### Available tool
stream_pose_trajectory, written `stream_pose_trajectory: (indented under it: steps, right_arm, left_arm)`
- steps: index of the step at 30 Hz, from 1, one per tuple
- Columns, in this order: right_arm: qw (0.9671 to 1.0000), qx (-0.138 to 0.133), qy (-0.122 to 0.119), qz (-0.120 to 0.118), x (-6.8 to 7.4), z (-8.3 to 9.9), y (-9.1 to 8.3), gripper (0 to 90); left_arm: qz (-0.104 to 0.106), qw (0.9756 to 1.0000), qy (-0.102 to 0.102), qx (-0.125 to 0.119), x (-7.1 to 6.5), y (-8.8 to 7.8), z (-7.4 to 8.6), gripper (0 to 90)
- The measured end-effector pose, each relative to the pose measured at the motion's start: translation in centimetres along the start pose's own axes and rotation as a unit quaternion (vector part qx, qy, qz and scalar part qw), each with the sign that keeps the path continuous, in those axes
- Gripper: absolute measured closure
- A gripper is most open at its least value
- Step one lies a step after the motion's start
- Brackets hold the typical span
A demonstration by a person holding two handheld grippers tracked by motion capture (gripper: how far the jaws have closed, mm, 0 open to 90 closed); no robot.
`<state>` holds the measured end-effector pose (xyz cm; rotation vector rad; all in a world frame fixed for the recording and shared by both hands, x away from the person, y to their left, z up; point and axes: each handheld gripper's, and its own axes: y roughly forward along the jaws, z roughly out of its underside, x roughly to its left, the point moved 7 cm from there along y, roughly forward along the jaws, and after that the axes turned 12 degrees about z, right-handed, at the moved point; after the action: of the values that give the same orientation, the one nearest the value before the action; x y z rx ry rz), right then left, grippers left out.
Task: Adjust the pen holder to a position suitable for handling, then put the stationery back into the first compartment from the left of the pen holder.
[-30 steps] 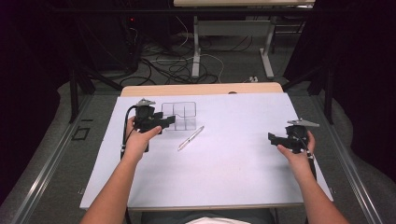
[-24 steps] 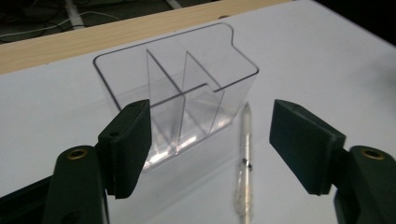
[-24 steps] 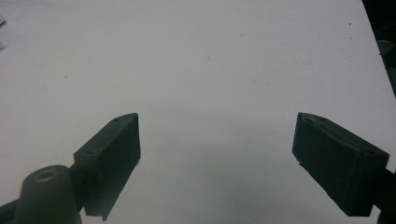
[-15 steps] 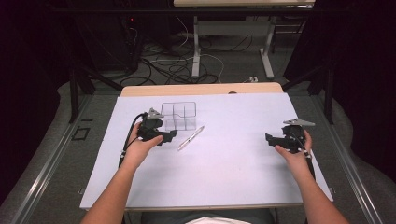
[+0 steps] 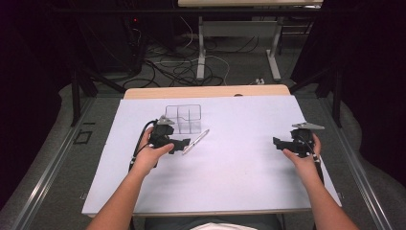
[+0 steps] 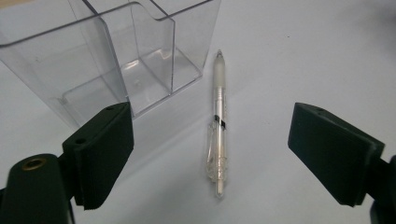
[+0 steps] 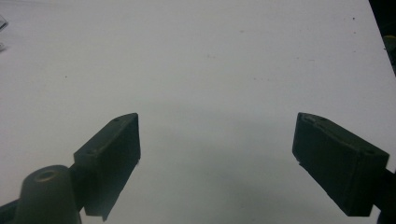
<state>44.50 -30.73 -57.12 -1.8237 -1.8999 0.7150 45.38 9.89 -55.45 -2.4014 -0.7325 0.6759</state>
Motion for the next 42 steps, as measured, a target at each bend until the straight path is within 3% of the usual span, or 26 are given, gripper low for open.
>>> stream_pose_trajectory:
  steps: [6,7,17,22,29,37,42]
  right_arm:
    - [1.0000,0.001,0.001,0.000,0.2,0.0,0.1,15.1]
    - [1.0000,-0.001,-0.002,-0.001,0.2,0.0,0.1,15.0]
    - [1.0000,0.002,-0.004,-0.003,0.4,0.0,0.2,15.1]
    - [1.0000,0.001,-0.006,-0.002,0.3,0.1,0.2,15.0]
    - [1.0000,0.001,0.000,-0.003,0.1,0.2,0.0,15.0]
    - [0.9999,0.007,0.007,-0.007,0.3,0.3,0.2,15.1]
    - [0.9999,0.009,0.006,-0.009,0.3,0.3,0.2,15.1]
  left_arm:
    - [0.013,0.9997,-0.019,0.008,-0.4,0.7,0.2,10.2]
    - [0.006,0.9999,-0.006,0.014,-0.4,0.8,0.2,10.3]
    - [-0.038,0.9979,0.041,0.034,-0.6,1.9,0.1,17.0]
    - [-0.041,0.9966,0.060,0.038,-0.6,2.5,0.1,25.2]
    - [-0.045,0.9952,0.060,0.063,-0.8,3.6,0.2,38.8]
    - [-0.052,0.9918,0.075,0.089,-1.0,5.1,0.2,45.1]
    - [-0.050,0.9906,0.059,0.113,-0.8,5.8,0.3,55.9]
